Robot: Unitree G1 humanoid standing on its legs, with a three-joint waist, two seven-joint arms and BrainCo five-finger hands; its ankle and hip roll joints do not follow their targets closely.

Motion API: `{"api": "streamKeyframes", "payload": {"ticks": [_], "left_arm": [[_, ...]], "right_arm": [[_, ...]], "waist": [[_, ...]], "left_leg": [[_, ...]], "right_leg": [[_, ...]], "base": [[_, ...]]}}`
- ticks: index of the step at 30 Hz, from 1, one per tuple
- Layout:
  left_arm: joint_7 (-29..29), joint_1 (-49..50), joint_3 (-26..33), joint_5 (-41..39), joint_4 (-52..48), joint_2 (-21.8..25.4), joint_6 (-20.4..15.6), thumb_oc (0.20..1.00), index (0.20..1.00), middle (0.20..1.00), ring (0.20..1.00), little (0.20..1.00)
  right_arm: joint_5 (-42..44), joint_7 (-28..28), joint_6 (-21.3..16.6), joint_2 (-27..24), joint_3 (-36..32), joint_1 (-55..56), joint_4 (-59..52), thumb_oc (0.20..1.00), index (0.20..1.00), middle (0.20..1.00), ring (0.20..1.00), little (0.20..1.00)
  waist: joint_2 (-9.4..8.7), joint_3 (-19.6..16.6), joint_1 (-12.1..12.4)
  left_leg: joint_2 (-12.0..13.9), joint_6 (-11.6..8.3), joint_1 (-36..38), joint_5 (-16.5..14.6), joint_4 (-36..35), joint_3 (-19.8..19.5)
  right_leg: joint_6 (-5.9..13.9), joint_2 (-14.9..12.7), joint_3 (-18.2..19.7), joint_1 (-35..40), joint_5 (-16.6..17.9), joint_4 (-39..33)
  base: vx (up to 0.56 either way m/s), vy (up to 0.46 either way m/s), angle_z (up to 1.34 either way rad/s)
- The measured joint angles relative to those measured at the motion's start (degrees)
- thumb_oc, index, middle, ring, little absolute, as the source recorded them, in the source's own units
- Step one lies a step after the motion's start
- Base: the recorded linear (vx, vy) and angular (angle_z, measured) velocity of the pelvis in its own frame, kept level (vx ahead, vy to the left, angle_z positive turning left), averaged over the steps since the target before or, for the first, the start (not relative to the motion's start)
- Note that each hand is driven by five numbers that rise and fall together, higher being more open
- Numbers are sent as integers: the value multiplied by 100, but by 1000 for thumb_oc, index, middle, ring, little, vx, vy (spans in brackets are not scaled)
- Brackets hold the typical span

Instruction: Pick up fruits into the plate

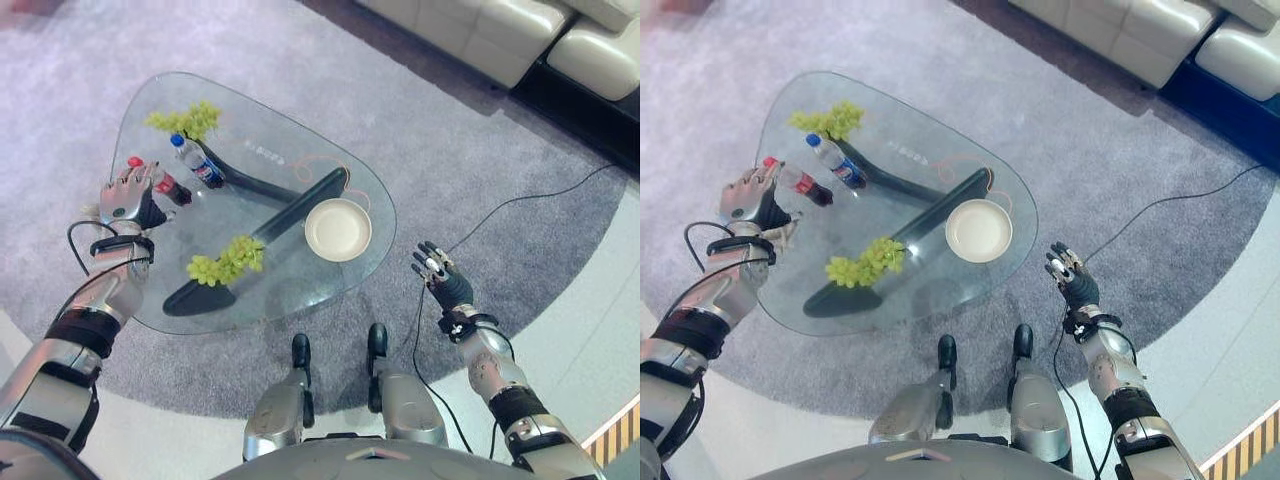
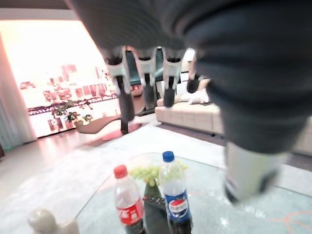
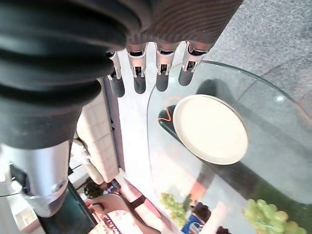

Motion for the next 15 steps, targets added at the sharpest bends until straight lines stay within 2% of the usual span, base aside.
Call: {"api": "streamKeyframes", "payload": {"ticks": [3, 6, 8, 13, 15], "left_arm": [[9, -96, -195, -10, 184, -9, 9, 1000, 1000, 1000, 1000, 1000], [2, -390, -658, -129, 591, -113, 41, 1000, 1000, 1000, 1000, 1000], [2, -626, -753, -279, 848, -300, 58, 1000, 1000, 1000, 1000, 1000], [4, -1354, -911, -542, 1390, -410, 58, 1000, 1000, 1000, 1000, 1000], [4, -1603, -960, -646, 1717, -648, 123, 1000, 1000, 1000, 1000, 1000]], "right_arm": [[2, -7, 10, -68, 93, -12, 104, 1000, 1000, 1000, 1000, 1000], [7, -23, 9, -134, 200, -154, 289, 1000, 1000, 1000, 1000, 1000], [17, -28, 4, -154, 284, -274, 374, 1000, 1000, 1000, 1000, 1000], [55, -27, -1, -166, 358, -723, 563, 1000, 1000, 1000, 1000, 1000], [67, -27, -2, -167, 448, -894, 613, 1000, 1000, 1000, 1000, 1000]], "waist": [[10, -23, -9], [9, 16, -15], [-11, 214, -33], [-114, 858, -96], [-137, 884, -95]], "left_leg": [[-15, 0, -291, -1, 112, 70], [-29, 20, -737, 15, 239, 163], [-33, 25, -858, 18, 316, 248], [-30, -13, -1220, 17, 457, 348], [-29, 41, -1494, 68, 477, 409]], "right_leg": [[19, -2, 71, -350, -13, 140], [30, -6, 200, -866, 53, 306], [29, -8, 243, -1026, 63, 408], [17, 2, 399, -1493, 78, 638], [4, 11, 472, -1792, 143, 644]], "base": [[-153, 16, -12], [-145, 1, -20], [-96, 9, -18], [-65, 0, -13], [-20, -13, -15]]}}
